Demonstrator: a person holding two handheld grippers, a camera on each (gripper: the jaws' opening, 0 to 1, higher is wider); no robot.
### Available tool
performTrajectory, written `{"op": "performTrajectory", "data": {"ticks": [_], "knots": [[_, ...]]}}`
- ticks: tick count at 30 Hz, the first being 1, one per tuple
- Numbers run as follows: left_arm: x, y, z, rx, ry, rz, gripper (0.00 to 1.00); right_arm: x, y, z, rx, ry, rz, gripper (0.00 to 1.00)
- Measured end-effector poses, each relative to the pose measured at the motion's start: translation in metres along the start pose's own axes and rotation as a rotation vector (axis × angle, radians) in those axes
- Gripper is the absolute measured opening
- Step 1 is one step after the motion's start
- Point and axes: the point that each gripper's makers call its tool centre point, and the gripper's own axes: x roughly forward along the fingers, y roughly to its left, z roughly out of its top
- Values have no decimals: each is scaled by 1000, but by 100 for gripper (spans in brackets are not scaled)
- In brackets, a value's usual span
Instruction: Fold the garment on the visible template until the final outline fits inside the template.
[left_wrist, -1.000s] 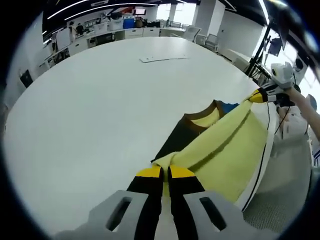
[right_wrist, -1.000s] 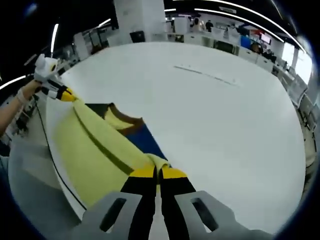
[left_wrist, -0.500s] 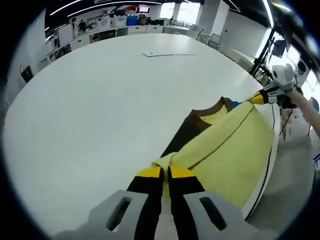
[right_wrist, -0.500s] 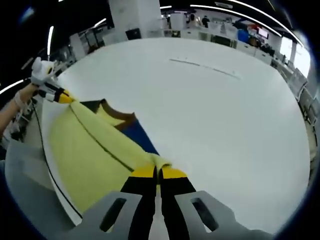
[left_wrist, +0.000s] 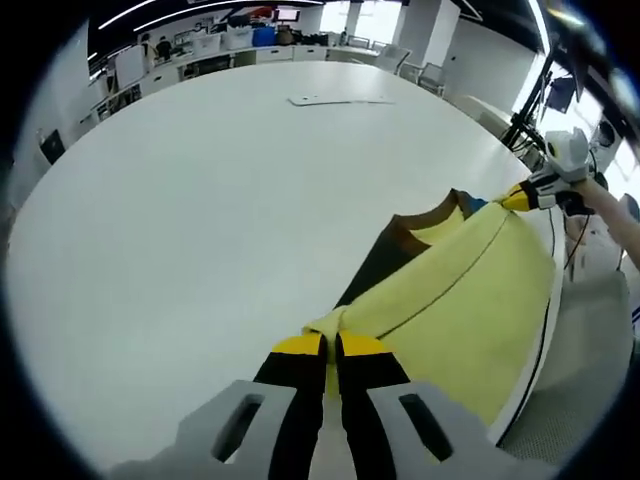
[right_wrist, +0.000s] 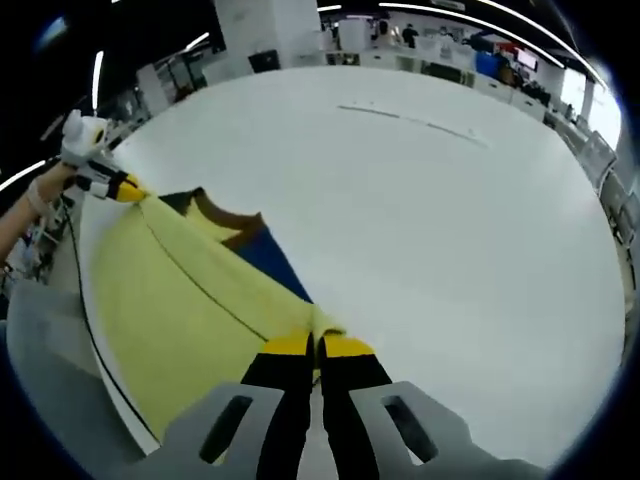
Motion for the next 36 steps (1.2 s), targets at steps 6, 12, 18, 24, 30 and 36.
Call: {"op": "performTrajectory", "data": {"ticks": [6,12,18,24,30,36], "knots": [[2,0,-2,-1,4,2,0,3,0,-2,3,6,3,2],[4,0,-3,50,11,4,1,3,0,-2,-2,-1,11,2],[3,0,-2,69,5,6,1,2,1,-2,-34,-4,7,2],[-2,0,2,83,-9,11,1,1,1,0,-61,-9,-3,3],[-10,0,12,90,-43,17,2,-4,0,5,-79,-24,-13,3],[-20,1,22,125,-72,39,4,-12,-2,11,-93,-50,-33,4]]}}
